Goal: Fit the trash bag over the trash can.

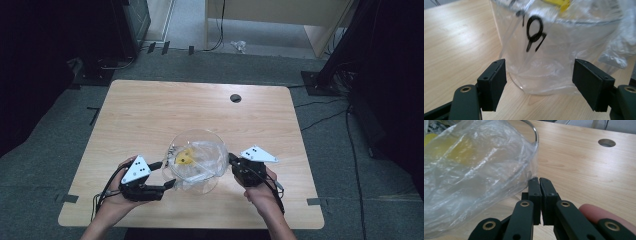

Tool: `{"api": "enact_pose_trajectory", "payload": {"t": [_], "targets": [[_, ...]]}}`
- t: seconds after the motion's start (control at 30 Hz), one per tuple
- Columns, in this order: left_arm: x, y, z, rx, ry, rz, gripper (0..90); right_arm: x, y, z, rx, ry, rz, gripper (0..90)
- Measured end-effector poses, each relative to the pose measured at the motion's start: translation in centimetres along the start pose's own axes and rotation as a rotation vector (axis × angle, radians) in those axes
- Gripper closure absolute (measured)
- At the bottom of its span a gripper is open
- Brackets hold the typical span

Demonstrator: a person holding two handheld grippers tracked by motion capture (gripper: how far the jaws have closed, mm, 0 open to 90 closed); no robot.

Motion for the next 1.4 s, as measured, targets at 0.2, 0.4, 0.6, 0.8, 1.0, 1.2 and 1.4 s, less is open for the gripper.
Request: {"api": "enact_pose_trajectory", "payload": {"t": [0.2, 0.4, 0.6, 0.8, 1.0, 1.2, 1.4], "targets": [[0.7, -0.5, 1.4, 0.039, -0.034, -0.095, 24.1, 0.0, -0.6, 0.4, 0.021, 0.01, 0.006, 88.8], [0.7, -0.4, 1.0, 0.014, -0.08, -0.062, 52.6, 0.1, -1.3, 0.3, 0.049, 0.058, 0.004, 90.0], [1.2, -0.2, 0.5, 0.004, -0.095, -0.072, 77.2, 0.1, -1.6, -0.2, 0.047, 0.111, -0.028, 86.3], [2.5, 0.5, -0.5, -0.039, -0.097, -0.145, 83.2, -0.8, -1.3, -1.4, -0.041, 0.133, -0.015, 60.6], [2.6, 1.6, -1.2, -0.102, -0.029, -0.171, 59.5, -1.0, -0.4, -2.6, -0.119, 0.145, -0.023, 42.9], [2.5, 2.2, -1.4, -0.095, 0.023, -0.188, 39.5, -1.2, 0.3, -3.4, -0.101, 0.103, 0.011, 33.1], [2.8, 2.3, -1.7, -0.104, 0.04, -0.231, 36.0, -1.7, 0.6, -3.8, -0.102, 0.092, 0.039, 29.4]]}}
Point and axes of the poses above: each handheld gripper's, and its own axes: z roughly forward along the jaws, y roughly out of its top, x roughly to its left, the point moved 3 cm from there along z, roughly forward along the jaws, and after that the axes turned 1 degree about -y, right-handed, at the moved point
